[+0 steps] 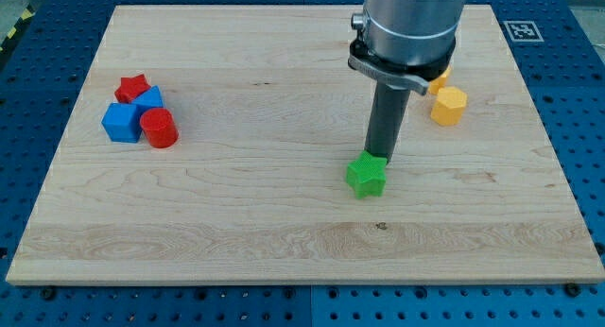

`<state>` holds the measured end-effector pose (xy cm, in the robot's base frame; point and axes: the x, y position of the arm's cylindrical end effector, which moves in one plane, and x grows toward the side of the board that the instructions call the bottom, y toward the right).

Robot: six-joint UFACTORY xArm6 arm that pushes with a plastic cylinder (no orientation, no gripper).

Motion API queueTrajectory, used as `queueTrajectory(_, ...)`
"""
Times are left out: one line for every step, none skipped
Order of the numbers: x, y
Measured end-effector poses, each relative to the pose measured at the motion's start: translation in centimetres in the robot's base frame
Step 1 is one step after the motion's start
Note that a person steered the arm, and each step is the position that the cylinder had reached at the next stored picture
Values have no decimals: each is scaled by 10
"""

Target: Push the green star towards bottom center

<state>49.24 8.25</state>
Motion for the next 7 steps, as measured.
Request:
queueTrajectory(21,-3)
queueTrajectory(41,-4)
queueTrajectory(56,-7)
queueTrajectory(59,-13)
queueTrajectory(59,-27)
queueTrajectory(61,-44)
queueTrajectory(48,-46)
